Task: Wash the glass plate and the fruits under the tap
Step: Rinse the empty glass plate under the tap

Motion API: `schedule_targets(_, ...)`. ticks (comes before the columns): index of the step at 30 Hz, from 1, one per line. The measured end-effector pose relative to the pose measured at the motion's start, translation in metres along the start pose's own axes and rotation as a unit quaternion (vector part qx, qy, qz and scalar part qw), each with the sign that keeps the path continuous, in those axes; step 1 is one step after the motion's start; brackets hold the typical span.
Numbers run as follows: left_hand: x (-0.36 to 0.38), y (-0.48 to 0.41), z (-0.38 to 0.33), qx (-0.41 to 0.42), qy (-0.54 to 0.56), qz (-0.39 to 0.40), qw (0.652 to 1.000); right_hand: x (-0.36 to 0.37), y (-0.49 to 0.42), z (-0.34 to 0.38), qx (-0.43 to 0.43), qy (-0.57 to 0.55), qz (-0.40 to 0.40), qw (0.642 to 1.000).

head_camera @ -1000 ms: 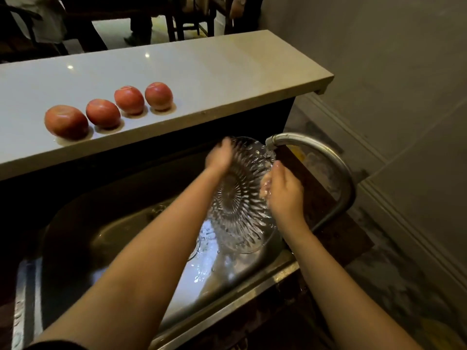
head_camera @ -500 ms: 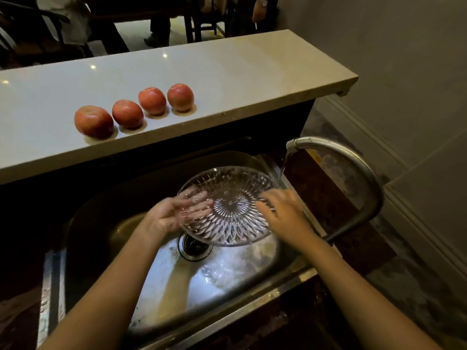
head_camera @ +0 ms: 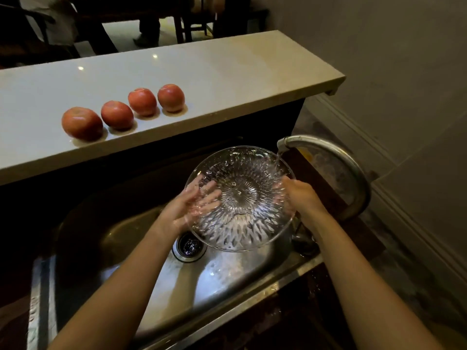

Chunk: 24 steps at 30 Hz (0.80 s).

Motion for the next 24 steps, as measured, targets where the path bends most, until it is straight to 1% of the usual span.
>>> schedule_targets(1, -0.002, -0.001, -0.005, 0.033, -0.072, -0.051, 0.996, 0.002, 0.002, 0.003, -0.005, -0.020, 0.003, 1.000)
schedule_targets(2, -0.005, -0.001, -0.013, 0.075, -0.190, -0.104, 0.973, 0.001, 0.002, 0.006, -0.013, -0.022, -0.015, 1.000)
schedule_targets(3, -0.004, 0.001, -0.023, 0.126, -0.363, -0.156, 0.910, -0.003, 0.003, 0.009, -0.021, -0.021, -0.041, 0.999)
schedule_targets(4, 0.010, 0.004, -0.032, 0.189, -0.553, -0.182, 0.791, -0.008, 0.004, 0.012, -0.025, -0.022, -0.068, 0.997)
schedule_targets(5, 0.037, 0.007, -0.027, 0.251, -0.694, -0.154, 0.657, -0.010, 0.006, 0.014, -0.026, -0.031, -0.087, 0.995)
schedule_targets(6, 0.064, 0.007, -0.008, 0.283, -0.768, -0.090, 0.568, -0.010, 0.006, 0.017, -0.028, -0.039, -0.096, 0.994)
schedule_targets(7, 0.086, 0.007, 0.019, 0.286, -0.790, -0.013, 0.542, -0.008, 0.005, 0.019, -0.029, -0.043, -0.097, 0.994)
schedule_targets(8, 0.106, 0.007, 0.044, 0.281, -0.786, 0.055, 0.548, -0.004, 0.005, 0.021, -0.025, -0.041, -0.096, 0.994)
schedule_targets(9, 0.123, 0.006, 0.063, 0.280, -0.778, 0.101, 0.553, 0.001, 0.006, 0.020, -0.020, -0.040, -0.091, 0.995)
schedule_targets(10, 0.140, 0.004, 0.075, 0.293, -0.777, 0.124, 0.543, 0.005, 0.007, 0.018, -0.016, -0.041, -0.084, 0.995)
schedule_targets(12, 0.165, -0.005, 0.072, 0.325, -0.789, 0.124, 0.506, 0.005, 0.009, 0.011, -0.003, -0.057, -0.086, 0.995)
schedule_targets(13, 0.171, -0.013, 0.061, 0.330, -0.794, 0.115, 0.497, -0.001, 0.011, 0.008, 0.005, -0.070, -0.101, 0.992)
schedule_targets(14, 0.170, -0.023, 0.047, 0.321, -0.800, 0.101, 0.497, -0.009, 0.012, 0.006, 0.012, -0.079, -0.119, 0.990)
schedule_targets(16, 0.143, -0.040, 0.017, 0.276, -0.807, 0.051, 0.519, -0.026, 0.014, 0.003, 0.020, -0.085, -0.153, 0.984)
schedule_targets(18, 0.109, -0.036, 0.011, 0.239, -0.811, 0.022, 0.533, -0.038, 0.012, 0.005, 0.017, -0.081, -0.179, 0.980)
schedule_targets(19, 0.099, -0.026, 0.022, 0.235, -0.811, 0.030, 0.535, -0.040, 0.011, 0.006, 0.011, -0.076, -0.186, 0.980)
schedule_targets(20, 0.098, -0.014, 0.039, 0.244, -0.804, 0.056, 0.540, -0.039, 0.011, 0.008, 0.006, -0.066, -0.186, 0.980)
schedule_targets(21, 0.108, -0.001, 0.061, 0.261, -0.792, 0.098, 0.544, -0.034, 0.011, 0.007, 0.008, -0.048, -0.179, 0.983)
schedule_targets(23, 0.140, 0.013, 0.096, 0.280, -0.778, 0.179, 0.533, -0.020, 0.012, -0.001, 0.027, -0.018, -0.159, 0.987)
schedule_targets(24, 0.158, 0.010, 0.102, 0.287, -0.778, 0.192, 0.525, -0.013, 0.014, -0.006, 0.036, -0.028, -0.146, 0.988)
Point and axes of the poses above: each hand's wrist, its own y-axis away from the middle knuckle, its own x-axis out of the palm, z = x × y, the point moved 10 cm from there along -y, towards the middle knuckle, and after that the axes turned 12 degrees about y, right-handed, at the moved point
